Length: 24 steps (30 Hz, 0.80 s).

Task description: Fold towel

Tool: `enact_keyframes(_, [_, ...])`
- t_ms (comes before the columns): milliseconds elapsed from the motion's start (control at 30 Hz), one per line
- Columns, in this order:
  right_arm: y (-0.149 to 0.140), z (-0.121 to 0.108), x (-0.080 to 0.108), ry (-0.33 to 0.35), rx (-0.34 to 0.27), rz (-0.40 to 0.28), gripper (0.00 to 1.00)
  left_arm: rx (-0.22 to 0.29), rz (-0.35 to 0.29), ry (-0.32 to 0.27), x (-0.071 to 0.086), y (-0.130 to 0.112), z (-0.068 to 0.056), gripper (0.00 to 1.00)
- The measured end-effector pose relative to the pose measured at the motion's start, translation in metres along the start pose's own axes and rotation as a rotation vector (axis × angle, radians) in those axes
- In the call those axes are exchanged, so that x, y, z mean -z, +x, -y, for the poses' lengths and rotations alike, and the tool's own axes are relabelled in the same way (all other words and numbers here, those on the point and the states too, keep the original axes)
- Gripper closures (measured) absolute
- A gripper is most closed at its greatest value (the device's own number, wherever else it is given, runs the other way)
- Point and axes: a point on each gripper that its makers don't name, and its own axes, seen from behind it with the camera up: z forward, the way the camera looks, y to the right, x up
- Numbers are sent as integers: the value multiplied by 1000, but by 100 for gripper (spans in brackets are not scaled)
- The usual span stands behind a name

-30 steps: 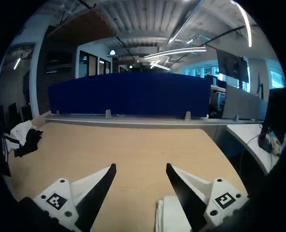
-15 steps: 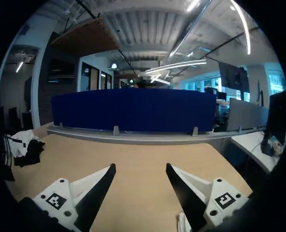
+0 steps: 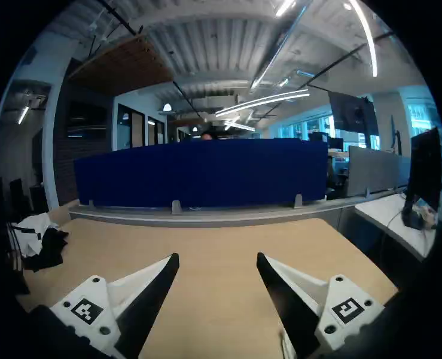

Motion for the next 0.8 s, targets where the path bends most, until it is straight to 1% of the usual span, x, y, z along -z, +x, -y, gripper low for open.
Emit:
enact_keyframes(267, [-7, 6, 2, 0, -2, 13, 0, -7, -37, 7, -4, -2, 3, 7])
enact_keyframes(467, [-10, 13, 4, 21, 19, 24, 0, -23, -66, 30, -6, -6, 10, 7])
enact_keyframes(567, [-9, 15, 4, 29, 30, 28, 0, -37, -79, 39, -7, -10, 10, 7])
enact_keyframes(700, [-9, 14, 4, 28, 42, 27, 0, -69, -103, 40, -6, -14, 8, 7])
enact_keyframes(800, [-12, 13, 2, 23, 47, 37, 0, -89, -121, 44, -5, -16, 10, 7])
